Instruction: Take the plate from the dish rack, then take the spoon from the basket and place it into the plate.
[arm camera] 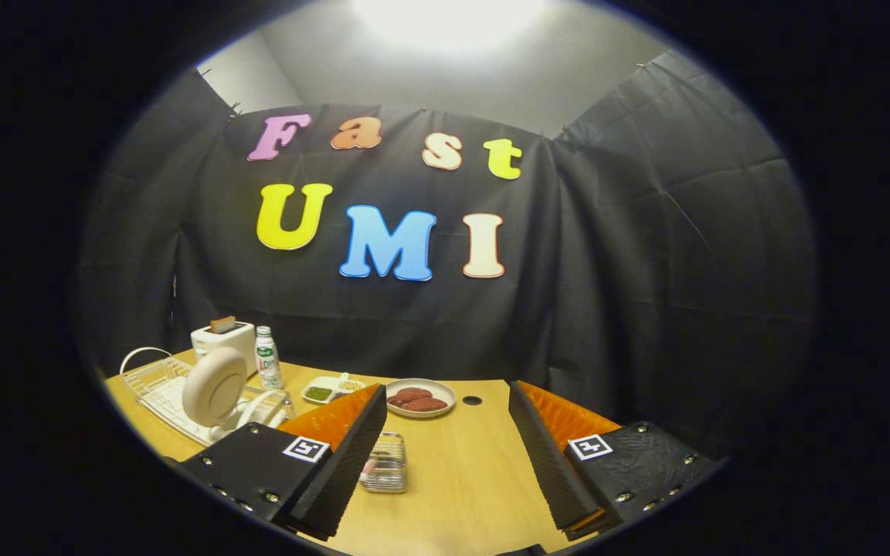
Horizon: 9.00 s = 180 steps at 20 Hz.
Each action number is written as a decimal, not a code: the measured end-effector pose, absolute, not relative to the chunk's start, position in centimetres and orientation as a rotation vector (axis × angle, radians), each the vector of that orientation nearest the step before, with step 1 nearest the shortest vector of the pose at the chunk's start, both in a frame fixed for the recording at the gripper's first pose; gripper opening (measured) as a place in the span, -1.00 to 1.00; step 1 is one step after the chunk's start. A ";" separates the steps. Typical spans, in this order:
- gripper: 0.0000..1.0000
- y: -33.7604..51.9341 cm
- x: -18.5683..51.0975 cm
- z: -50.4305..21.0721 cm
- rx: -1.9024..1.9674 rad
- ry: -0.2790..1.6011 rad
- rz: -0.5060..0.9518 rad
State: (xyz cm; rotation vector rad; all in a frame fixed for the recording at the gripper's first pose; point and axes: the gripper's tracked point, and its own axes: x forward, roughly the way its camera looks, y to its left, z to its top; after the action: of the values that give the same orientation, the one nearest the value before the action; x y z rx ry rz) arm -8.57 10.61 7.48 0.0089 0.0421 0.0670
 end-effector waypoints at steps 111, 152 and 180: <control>-0.98 30.6 -18.6 -9.0 -0.481 0.655 0.089; -0.99 20.3 -5.4 -6.8 -0.253 0.678 0.025; -0.99 16.5 -9.3 -2.7 -0.210 0.569 0.183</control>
State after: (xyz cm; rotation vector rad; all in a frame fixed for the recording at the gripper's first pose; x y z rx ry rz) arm -9.32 16.45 -2.71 -0.2103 0.5695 0.1834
